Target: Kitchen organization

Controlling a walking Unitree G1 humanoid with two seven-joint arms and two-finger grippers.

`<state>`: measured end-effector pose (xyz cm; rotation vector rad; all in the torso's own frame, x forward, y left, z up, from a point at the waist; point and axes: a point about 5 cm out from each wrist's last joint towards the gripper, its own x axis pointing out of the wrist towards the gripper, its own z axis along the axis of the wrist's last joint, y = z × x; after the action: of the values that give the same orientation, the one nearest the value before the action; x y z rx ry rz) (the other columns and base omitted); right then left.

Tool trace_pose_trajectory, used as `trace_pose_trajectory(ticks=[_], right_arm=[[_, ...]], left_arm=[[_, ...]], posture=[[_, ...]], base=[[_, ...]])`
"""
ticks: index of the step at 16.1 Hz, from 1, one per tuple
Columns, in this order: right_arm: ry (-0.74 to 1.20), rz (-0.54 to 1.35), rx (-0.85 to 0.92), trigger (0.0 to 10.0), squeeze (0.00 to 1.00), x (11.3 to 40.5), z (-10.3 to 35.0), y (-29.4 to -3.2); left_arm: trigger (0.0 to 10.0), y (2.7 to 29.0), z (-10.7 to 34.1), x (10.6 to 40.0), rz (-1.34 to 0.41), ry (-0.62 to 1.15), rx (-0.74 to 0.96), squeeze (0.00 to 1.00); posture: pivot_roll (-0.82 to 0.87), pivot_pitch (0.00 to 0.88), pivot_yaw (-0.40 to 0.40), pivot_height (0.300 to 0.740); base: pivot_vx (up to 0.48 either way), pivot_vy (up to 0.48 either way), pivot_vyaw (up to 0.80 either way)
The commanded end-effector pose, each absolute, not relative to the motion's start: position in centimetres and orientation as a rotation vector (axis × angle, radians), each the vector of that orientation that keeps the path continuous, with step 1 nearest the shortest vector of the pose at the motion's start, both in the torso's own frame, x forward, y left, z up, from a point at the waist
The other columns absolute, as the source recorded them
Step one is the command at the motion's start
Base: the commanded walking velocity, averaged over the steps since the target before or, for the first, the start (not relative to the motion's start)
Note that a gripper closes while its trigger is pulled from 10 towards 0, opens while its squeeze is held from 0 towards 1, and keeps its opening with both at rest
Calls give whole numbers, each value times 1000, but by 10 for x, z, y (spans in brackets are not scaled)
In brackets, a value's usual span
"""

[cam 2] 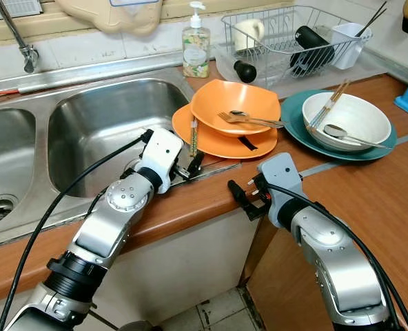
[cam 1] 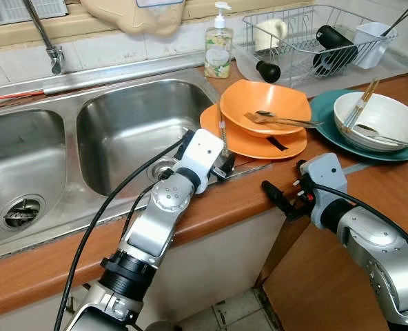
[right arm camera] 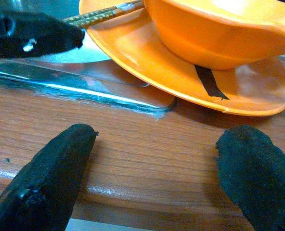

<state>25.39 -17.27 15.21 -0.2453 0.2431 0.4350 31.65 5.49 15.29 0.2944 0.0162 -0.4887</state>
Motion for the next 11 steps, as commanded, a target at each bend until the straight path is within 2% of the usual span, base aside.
trace_pose_trajectory(ticks=[1, 2, 3, 4, 11], right_arm=[[223, 451, -258, 10000, 0, 254, 156, -170], [223, 451, -258, 10000, 0, 254, 156, -170], [222, 454, -256, 10000, 0, 254, 156, -169], [218, 469, -253, 10000, 0, 253, 156, -167], [205, 510, -258, 10000, 0, 250, 156, -163]], left_arm=[[8745, 61, 156, 316, -477, 7, 269, 0], [8745, 62, 155, 316, -480, 9, 261, 0], [3216, 64, 155, 316, -471, 14, 247, 0], [0, 68, 154, 318, -453, 23, 226, 0], [0, 71, 154, 324, -465, 14, 258, 0]], posture=[[-42, 0, 48, 740], [-42, 0, 48, 740], [-41, 0, 48, 740], [-42, 0, 49, 740], [-45, 0, 55, 740]], base=[[0, 0, 0], [0, 0, 0], [0, 0, 0], [0, 0, 0], [0, 0, 0]])
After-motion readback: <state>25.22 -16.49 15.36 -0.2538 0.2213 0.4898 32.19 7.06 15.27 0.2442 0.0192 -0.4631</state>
